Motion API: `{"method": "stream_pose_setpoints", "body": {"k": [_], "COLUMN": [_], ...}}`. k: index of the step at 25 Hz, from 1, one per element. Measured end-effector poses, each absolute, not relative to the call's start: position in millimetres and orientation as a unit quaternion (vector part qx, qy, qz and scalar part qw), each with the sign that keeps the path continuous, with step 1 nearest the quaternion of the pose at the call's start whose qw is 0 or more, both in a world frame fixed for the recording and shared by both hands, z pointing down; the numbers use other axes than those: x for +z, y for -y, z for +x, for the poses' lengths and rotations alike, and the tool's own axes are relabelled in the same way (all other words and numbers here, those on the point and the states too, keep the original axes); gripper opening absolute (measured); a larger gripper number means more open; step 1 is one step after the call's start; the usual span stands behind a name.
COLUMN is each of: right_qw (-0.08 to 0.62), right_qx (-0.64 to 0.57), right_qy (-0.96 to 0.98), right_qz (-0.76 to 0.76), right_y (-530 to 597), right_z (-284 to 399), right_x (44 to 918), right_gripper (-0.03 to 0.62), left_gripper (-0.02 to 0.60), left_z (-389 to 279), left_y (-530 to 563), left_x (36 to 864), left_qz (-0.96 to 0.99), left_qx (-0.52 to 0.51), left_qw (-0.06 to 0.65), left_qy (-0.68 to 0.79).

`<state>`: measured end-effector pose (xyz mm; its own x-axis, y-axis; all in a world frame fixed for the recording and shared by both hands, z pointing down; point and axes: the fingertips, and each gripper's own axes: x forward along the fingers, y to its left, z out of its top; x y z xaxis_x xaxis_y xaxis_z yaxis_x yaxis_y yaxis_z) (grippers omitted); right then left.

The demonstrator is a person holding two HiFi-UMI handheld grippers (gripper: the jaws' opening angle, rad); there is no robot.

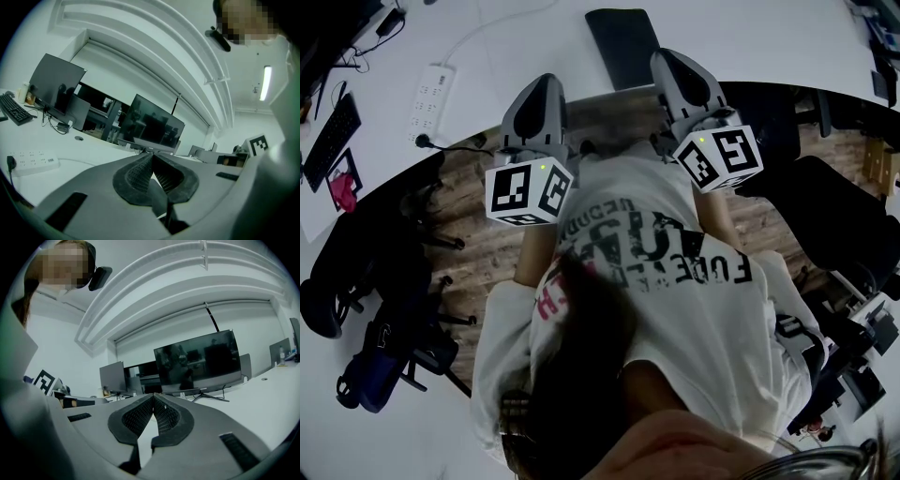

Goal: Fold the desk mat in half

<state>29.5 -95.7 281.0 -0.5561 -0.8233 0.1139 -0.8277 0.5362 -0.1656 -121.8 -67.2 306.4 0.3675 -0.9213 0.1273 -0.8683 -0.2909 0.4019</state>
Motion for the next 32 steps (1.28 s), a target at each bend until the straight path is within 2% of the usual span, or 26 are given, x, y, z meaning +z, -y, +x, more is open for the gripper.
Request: {"method": "stream_pose_setpoints", "body": {"k": [32], "right_qw": [0.013], "right_qx": [0.083], "right_qy": [0.834], "right_qz": [0.545], "right_y": [96], "right_z": [78], "right_x": [274], "right_gripper": [0.000], "left_gripper": [0.003], "left_z": [-92], "left_y": [85], "left_x": [302], "left_qz": [0.839], "left_qx": [-0.075], "left_qw": [0.217], "left_qy": [0.493]}}
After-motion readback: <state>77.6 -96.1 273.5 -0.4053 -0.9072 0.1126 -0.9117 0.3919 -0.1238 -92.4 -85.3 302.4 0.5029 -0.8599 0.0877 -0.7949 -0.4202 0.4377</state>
